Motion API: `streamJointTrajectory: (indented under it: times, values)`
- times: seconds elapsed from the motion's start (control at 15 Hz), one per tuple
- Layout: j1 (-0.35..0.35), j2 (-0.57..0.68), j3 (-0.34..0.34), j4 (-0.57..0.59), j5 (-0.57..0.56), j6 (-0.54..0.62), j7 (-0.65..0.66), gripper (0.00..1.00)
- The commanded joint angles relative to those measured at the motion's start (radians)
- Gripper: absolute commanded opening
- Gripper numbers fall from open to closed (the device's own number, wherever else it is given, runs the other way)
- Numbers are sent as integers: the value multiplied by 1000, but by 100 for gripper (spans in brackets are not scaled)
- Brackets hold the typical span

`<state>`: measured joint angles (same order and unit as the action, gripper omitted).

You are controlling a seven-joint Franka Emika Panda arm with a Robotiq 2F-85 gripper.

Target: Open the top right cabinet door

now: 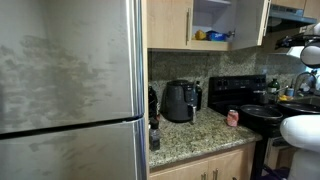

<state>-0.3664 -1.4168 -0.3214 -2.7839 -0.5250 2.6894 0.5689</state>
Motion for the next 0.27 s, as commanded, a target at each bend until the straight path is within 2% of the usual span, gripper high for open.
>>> streamJointTrajectory:
  times: [0.0, 0.13, 0.2]
  values:
    - [119, 46, -60, 0, 19, -18, -2, 100]
    - [127, 58, -63, 2, 5, -5, 4, 100]
    - [1, -6, 0, 2, 0, 0, 0, 100]
